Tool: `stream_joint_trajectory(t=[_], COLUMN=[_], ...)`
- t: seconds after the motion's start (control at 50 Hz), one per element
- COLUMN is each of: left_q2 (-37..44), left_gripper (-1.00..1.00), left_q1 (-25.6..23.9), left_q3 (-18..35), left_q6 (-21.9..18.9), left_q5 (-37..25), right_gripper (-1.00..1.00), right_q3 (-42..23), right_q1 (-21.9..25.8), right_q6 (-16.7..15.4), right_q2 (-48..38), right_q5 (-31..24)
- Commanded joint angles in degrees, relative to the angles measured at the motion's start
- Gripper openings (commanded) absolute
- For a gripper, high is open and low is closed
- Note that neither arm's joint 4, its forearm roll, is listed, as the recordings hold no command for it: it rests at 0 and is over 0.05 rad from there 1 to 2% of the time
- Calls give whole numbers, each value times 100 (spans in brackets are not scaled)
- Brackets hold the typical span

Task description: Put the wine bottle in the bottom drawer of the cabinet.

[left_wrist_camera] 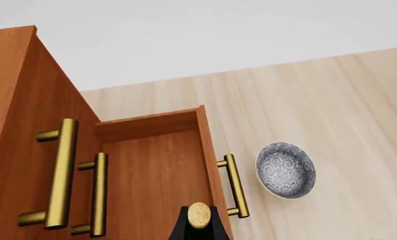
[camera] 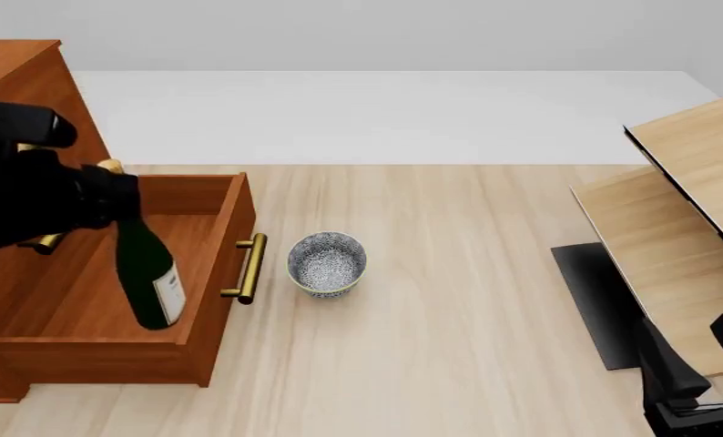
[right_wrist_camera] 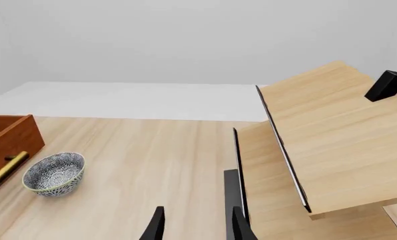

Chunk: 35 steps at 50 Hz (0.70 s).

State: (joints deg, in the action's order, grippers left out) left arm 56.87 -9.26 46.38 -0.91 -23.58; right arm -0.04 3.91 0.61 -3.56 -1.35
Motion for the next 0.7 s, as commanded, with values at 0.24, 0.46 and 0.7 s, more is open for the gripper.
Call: stream_joint_trajectory(t=[0.24, 0.46, 0.7], left_q2=[2, 86, 171], left_gripper=[-100, -100, -100], left_q1=[-27, -23, 45], left_q3=[-121, -277, -472], left_q6=[15, 62, -66], left_q5=[161, 282, 314], right_gripper=[100, 100, 100], right_q3=[0, 0, 0], right_q1=[-3, -6, -7], right_q6=[-9, -14, -24], right_q2=[23, 23, 26], right_q5=[-14, -16, -14])
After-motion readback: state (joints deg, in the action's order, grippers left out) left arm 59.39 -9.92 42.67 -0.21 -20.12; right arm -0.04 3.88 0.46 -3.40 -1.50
